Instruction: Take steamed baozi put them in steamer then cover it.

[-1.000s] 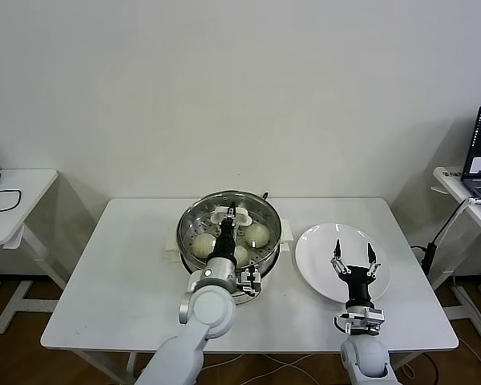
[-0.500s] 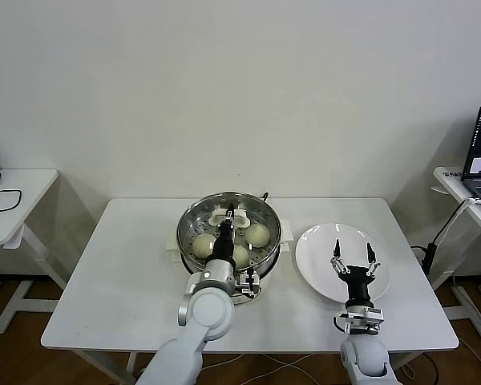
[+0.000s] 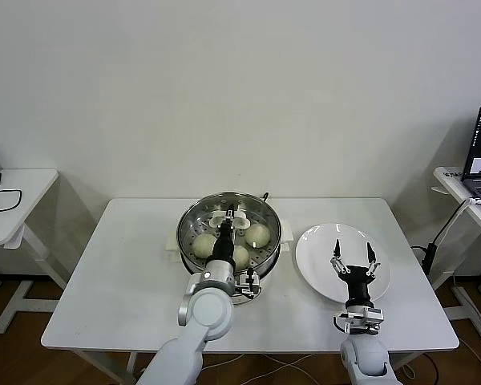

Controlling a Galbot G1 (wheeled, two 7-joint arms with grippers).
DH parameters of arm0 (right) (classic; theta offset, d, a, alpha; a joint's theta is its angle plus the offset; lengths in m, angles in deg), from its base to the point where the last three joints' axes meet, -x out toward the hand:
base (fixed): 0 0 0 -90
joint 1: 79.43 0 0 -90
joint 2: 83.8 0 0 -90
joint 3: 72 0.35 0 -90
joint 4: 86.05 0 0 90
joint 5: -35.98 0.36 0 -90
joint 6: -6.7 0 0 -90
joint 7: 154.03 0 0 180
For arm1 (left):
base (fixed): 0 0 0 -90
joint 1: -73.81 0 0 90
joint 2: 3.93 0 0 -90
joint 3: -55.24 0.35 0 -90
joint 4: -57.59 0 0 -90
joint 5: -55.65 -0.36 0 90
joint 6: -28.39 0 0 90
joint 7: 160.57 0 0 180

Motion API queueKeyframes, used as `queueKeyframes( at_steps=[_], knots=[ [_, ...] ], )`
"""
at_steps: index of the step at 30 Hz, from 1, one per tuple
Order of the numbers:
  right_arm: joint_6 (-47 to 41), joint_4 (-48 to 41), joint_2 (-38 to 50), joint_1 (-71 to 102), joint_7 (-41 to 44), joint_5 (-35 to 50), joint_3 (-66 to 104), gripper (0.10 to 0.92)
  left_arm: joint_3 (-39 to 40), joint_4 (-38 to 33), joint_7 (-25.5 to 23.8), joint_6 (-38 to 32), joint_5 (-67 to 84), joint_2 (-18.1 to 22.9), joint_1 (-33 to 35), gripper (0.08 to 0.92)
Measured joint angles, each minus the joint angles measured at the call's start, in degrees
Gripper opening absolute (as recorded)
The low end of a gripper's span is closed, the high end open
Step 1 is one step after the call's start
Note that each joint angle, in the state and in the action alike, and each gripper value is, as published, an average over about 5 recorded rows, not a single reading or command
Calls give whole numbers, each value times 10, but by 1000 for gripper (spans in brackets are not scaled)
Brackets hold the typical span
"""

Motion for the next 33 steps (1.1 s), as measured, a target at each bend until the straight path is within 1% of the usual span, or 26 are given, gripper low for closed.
queueKeyframes(
  at_steps=[10,14,18,21,26,30,33],
  knots=[
    [1,-1,1,-2,0,0,-2,823,-3,-27,-1,1,9,-11,17,572],
    [0,-2,2,-5,0,0,-3,823,-4,-54,-5,3,22,-22,32,693],
    [0,-3,2,-8,-1,-1,-5,823,-7,-90,-9,5,41,-38,53,791],
    [-4,-1,3,-7,-2,-1,-9,823,-14,-122,-7,5,60,-49,71,819],
    [-22,12,10,1,-5,8,-17,823,-41,-181,12,4,123,-66,103,822],
    [-40,25,17,10,-4,20,-20,823,-85,-214,50,-1,211,-71,130,823],
    [-50,35,22,18,1,32,-22,823,-129,-219,85,-16,296,-75,145,823]
  ],
)
